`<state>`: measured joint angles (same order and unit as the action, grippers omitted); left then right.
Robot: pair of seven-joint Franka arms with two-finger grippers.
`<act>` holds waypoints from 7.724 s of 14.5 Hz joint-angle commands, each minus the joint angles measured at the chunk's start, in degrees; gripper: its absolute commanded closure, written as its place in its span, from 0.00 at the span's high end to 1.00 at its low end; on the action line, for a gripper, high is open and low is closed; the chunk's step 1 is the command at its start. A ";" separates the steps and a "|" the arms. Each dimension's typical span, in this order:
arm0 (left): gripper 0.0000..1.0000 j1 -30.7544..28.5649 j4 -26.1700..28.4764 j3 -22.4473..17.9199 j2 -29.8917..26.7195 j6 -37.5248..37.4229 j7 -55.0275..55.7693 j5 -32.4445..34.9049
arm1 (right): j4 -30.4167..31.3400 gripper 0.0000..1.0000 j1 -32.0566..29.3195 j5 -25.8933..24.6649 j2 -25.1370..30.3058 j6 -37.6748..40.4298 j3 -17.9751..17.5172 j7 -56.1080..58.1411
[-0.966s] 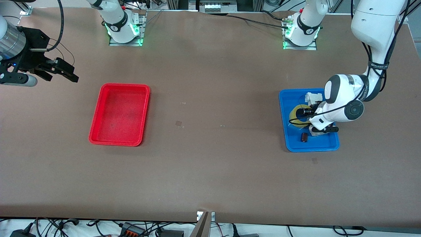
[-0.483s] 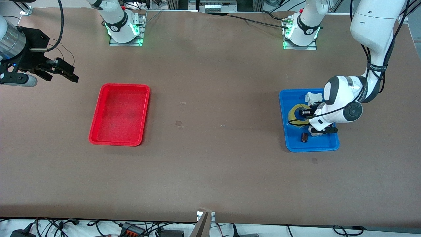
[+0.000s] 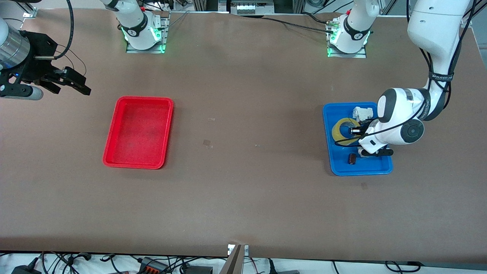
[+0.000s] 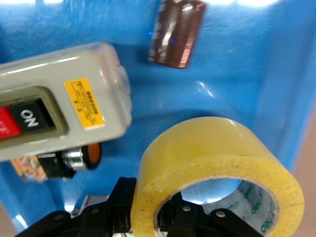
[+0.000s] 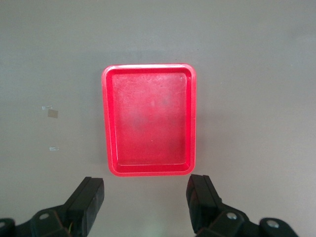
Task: Place and move tape with both arms
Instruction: 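Lift the tape roll with the left gripper and carry it toward the table middle, then set the tape on the table while the right gripper reaches toward it, then grasp the tape rim with the right gripper while the left gripper withdraws, then carry the tape with the right gripper into the red tray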
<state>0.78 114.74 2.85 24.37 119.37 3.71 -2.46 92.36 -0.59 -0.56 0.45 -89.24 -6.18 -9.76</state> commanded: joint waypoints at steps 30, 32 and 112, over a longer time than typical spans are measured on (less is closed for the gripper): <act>1.00 39.12 -37.66 0.40 23.01 -0.18 60.54 -3.16 | 0.10 0.98 -0.29 -0.76 -0.89 -0.32 0.11 1.15; 1.00 38.16 -37.57 0.40 21.95 -0.88 60.63 -3.17 | 0.10 0.98 0.06 -0.76 -1.07 -0.76 0.11 1.06; 1.00 -1.13 -26.94 0.40 -20.07 -32.44 -0.81 0.79 | 49.76 0.13 -2.40 -6.74 -13.02 -69.05 0.55 4.58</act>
<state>-0.62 87.32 3.28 4.97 86.70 2.14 -1.28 141.35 -2.27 -6.69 -12.28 -155.64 -4.75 -6.15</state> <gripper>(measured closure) 0.000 0.797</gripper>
